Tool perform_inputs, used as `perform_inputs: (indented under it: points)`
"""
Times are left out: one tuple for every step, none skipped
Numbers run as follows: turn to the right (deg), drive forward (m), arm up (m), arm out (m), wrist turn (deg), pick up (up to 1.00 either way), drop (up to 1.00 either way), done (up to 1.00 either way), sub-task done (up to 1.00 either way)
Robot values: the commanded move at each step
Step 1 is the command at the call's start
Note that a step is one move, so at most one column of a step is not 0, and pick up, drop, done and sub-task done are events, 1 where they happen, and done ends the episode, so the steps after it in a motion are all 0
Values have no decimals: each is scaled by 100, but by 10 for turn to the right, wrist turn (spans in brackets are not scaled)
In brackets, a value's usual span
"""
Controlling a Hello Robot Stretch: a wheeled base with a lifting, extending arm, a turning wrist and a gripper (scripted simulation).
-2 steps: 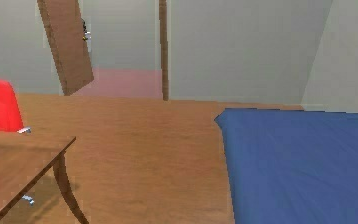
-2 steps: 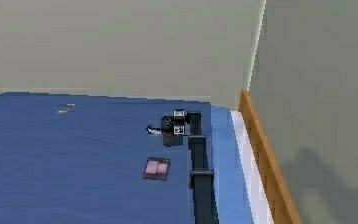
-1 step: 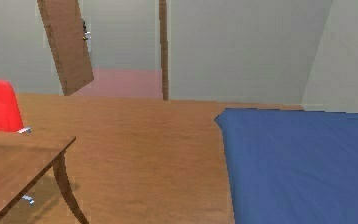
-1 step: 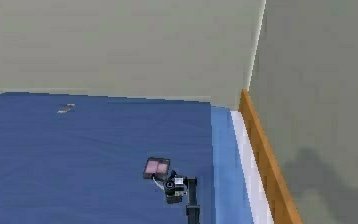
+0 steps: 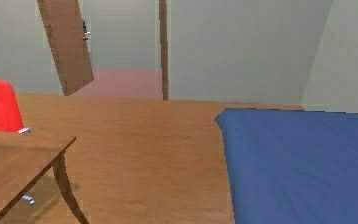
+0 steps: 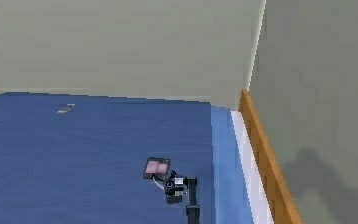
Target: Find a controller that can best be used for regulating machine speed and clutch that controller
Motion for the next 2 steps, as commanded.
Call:
perform_inputs:
  points:
    - [0, 0, 10, 0, 0, 0, 0, 0, 0]
    - [0, 0, 0, 0, 0, 0, 0, 100, 0]
